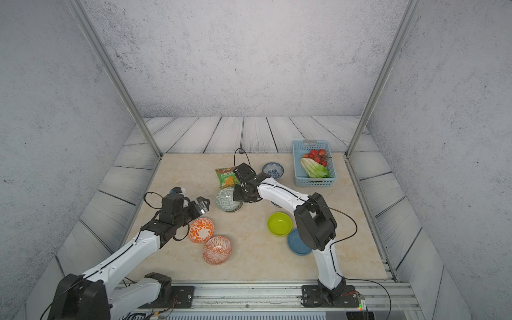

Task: Stack the bowls
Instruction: Place the bowl on the bowl.

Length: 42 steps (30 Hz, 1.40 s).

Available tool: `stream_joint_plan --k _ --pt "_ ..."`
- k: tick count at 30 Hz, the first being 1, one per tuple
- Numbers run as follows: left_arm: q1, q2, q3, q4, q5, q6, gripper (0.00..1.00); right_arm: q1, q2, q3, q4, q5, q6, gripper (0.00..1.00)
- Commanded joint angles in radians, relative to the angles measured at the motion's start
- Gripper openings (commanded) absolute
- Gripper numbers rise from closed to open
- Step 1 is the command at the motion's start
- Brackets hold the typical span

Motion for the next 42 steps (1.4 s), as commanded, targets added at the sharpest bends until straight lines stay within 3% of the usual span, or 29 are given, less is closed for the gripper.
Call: stream_joint_plan --k 1,7,18,25,29,32,38,42 --pt "0.007 0.027 0.020 0.025 0.054 0.025 1.00 -0.003 0.008 -0.012 0.041 0.008 0.003 0.00" --pt "0.007 0.104 0.053 0.042 0.124 0.038 0.98 -0.003 0.031 -0.002 0.030 0.019 -0.020 0.00" --pt "0.007 0.153 0.084 0.041 0.154 0.050 0.94 -0.014 0.027 -0.020 0.035 0.025 -0.023 0.00" --pt "0.007 0.211 0.127 0.033 0.173 0.062 0.87 -0.022 0.022 -0.021 0.023 0.021 -0.036 0.26" --pt "0.007 0.221 0.134 0.029 0.174 0.067 0.84 -0.022 0.004 -0.035 0.026 0.037 -0.040 0.31" --pt "0.007 0.231 0.140 0.033 0.181 0.073 0.83 -0.025 0.000 -0.046 0.035 0.034 -0.041 0.27" --pt "0.007 0.261 0.160 0.023 0.192 0.081 0.80 -0.057 0.007 -0.068 0.067 -0.030 -0.015 0.05" --pt "0.006 0.268 0.166 0.023 0.196 0.083 0.80 -0.059 -0.004 -0.068 0.063 -0.044 -0.011 0.01"
